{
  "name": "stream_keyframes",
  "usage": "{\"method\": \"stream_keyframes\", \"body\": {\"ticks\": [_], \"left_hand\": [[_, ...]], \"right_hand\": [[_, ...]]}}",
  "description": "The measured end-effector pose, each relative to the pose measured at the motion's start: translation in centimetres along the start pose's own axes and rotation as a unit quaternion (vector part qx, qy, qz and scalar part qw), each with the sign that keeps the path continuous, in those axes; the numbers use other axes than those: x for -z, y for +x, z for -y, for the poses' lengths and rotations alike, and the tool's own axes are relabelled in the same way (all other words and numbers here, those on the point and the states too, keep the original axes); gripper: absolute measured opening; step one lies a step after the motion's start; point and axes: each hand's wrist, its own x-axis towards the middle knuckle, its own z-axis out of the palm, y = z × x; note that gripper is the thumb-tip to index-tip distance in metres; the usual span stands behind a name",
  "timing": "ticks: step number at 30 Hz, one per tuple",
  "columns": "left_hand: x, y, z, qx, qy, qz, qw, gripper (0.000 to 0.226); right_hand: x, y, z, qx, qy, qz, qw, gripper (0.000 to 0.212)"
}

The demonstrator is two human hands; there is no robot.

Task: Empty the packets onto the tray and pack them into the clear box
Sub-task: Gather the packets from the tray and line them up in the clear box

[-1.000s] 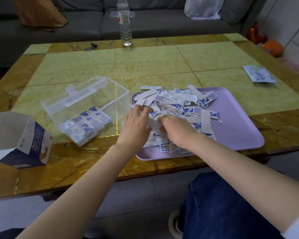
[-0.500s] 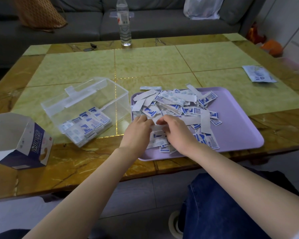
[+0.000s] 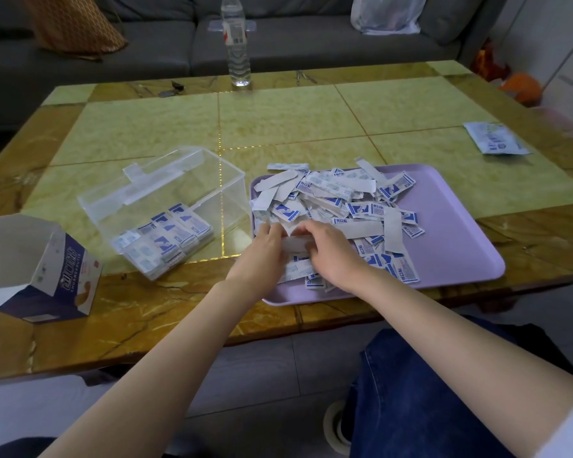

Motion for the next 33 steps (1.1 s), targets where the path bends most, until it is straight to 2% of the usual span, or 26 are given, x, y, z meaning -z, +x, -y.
{"method": "stream_keyframes", "body": {"ticks": [2,6,10,14,18,26,29,33], "left_hand": [[-0.1,0.0,0.2,-0.017,0.01,-0.019,1.0,0.014],[0.2,0.0,-0.2,-0.036,-0.089,-0.144,0.985,0.01],[-0.3,-0.4,0.5,-0.031,-0.003,-0.088,0.996,0.011],[-0.9,-0.5,0.2,-0.044,0.152,-0.037,0.987,0.022],[-1.4,-0.4,-0.3,-0.018,0.214,-0.03,0.976,0.025],[-0.2,-1.0,-0.6,-0.023,0.169,-0.022,0.985,0.023],[0.9,-1.5,-0.3,-0.045,0.128,-0.046,0.99,0.008],[2.9,-2.2,0.6,-0.071,0.082,-0.087,0.99,0.025]], "right_hand": [[0.1,-0.1,-0.4,0.013,-0.015,0.003,1.0,0.036],[0.2,-0.4,-0.4,0.052,0.037,-0.095,0.993,0.024],[0.4,-0.3,-1.3,0.046,-0.057,-0.037,0.997,0.025],[0.5,-0.6,-1.3,0.048,-0.04,-0.051,0.997,0.031],[0.3,-0.6,-1.2,0.057,-0.075,-0.009,0.995,0.03],[2.1,-0.4,0.2,0.08,-0.083,-0.022,0.993,0.023],[2.8,-0.7,1.1,0.1,-0.099,-0.024,0.99,0.022],[3.6,-1.2,3.4,0.107,-0.067,0.011,0.992,0.02]]}}
